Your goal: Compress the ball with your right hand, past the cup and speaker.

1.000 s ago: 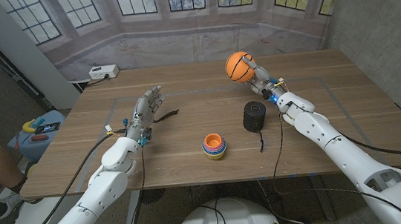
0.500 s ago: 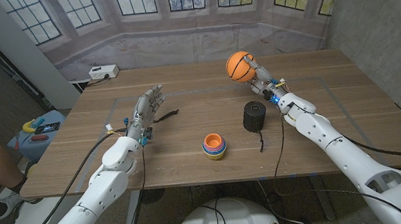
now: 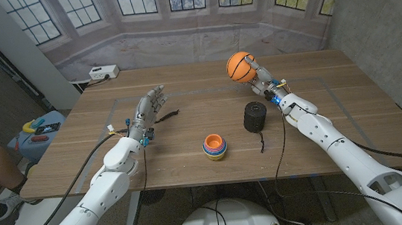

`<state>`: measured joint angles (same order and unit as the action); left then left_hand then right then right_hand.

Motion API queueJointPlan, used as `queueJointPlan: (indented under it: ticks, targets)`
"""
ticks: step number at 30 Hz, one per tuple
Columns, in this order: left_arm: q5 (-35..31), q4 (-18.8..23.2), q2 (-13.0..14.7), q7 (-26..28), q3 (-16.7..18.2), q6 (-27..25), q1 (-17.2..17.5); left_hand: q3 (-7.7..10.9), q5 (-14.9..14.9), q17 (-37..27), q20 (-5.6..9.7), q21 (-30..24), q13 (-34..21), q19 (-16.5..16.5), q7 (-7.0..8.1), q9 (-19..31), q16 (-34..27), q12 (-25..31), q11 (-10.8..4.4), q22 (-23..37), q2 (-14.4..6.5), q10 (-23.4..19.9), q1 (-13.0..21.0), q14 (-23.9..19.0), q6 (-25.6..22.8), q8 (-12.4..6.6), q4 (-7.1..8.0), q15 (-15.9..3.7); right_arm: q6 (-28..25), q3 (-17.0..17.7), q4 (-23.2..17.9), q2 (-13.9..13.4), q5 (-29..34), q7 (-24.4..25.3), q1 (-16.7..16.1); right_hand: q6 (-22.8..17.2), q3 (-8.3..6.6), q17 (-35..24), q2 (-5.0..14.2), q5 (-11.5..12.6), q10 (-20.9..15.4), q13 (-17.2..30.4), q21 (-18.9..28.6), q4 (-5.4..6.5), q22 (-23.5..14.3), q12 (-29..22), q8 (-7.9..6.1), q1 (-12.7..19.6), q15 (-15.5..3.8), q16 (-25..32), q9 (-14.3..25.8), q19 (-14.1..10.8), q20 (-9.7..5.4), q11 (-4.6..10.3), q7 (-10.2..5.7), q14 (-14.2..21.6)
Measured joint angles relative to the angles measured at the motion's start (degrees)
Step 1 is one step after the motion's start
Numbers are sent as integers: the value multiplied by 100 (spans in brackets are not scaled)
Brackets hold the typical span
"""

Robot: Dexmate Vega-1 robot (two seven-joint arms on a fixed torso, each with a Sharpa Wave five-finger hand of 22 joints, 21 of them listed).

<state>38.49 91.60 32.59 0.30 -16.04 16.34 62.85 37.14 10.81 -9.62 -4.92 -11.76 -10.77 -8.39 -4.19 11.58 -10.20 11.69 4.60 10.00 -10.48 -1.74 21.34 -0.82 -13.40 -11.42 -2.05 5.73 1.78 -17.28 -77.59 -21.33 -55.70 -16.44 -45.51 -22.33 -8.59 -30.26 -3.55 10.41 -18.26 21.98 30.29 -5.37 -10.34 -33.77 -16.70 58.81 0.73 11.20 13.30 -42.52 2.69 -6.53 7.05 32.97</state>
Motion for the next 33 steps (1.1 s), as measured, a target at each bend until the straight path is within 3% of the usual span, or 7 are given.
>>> queueJointPlan:
  ticks: [8, 20, 33]
  targets:
    - [7, -25, -22, -7, -5, 29, -2, 0, 0, 0, 0, 0, 0, 0, 0, 0, 0, 0, 0, 0, -31, 0, 31, 0, 0, 0, 0, 0, -82, 8, 26, -1, -71, -85, 50, 88, 16, 27, 14, 22, 148, 0, -51, -16, 24, 79, 62, -13, 82, 0, 1, 52, 52, -142, 72, -116]
    - [20, -85, -55, -23, -29, 37, -37, 0, 0, 0, -31, 0, 0, 31, 21, 0, 0, 0, 0, 0, -31, 0, 31, 0, -21, 0, 0, 0, -201, 41, 94, 7, -196, -216, 101, 294, 86, 80, 185, 21, 434, 30, -130, -7, 35, 242, 172, -8, 284, 0, 16, 163, 162, -330, 112, -405]
    - [33, -151, -75, -57, -71, 7, -108, 0, 0, 0, -31, 0, 0, 31, 21, 0, 0, 0, 0, 0, -31, 0, 31, 0, -21, 0, 0, 0, -272, 97, 196, 38, -327, -405, 132, 581, 133, 156, 199, 21, 717, 30, -262, 40, 5, 436, 339, -222, 626, -21, 16, 359, 357, -552, 112, -809]
